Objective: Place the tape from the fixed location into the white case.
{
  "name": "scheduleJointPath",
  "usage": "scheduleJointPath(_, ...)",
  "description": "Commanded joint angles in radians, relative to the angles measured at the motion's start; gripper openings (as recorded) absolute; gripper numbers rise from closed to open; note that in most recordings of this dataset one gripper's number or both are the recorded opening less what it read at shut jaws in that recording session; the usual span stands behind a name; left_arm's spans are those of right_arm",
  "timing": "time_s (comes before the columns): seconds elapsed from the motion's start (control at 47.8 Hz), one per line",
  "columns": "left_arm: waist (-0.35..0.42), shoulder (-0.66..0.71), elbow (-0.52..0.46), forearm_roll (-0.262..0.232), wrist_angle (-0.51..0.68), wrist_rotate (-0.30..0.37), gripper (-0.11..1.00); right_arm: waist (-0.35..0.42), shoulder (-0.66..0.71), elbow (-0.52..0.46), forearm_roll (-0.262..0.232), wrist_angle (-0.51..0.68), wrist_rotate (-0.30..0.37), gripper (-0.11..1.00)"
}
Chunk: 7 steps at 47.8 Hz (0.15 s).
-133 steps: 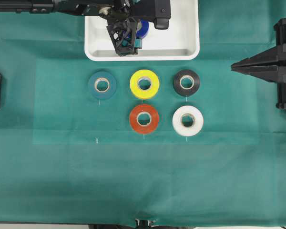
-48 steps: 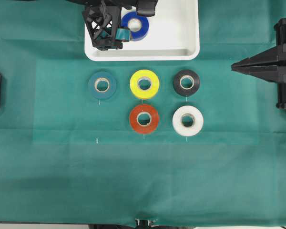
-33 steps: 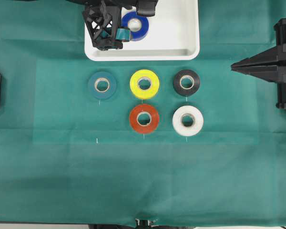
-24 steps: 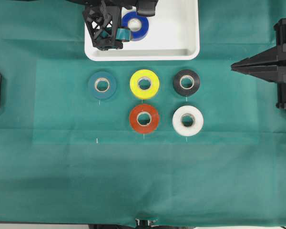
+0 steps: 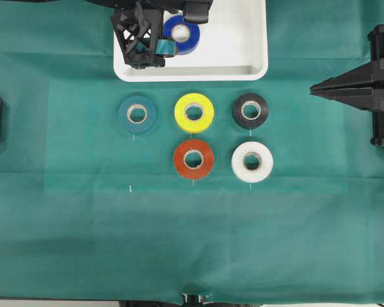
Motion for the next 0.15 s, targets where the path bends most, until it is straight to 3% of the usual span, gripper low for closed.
scheduleJointPath(0.0, -0.003, -0.038, -0.011, -0.002, -0.003, 0.002, 0.85, 0.0, 0.005, -0.029, -0.002, -0.003, 0.002, 0.0)
scheduleJointPath(0.126, -0.005, -0.038, -0.014, -0.002, 0.002, 0.002, 0.85, 0.0, 0.005, -0.031, -0.002, 0.002, 0.002, 0.0)
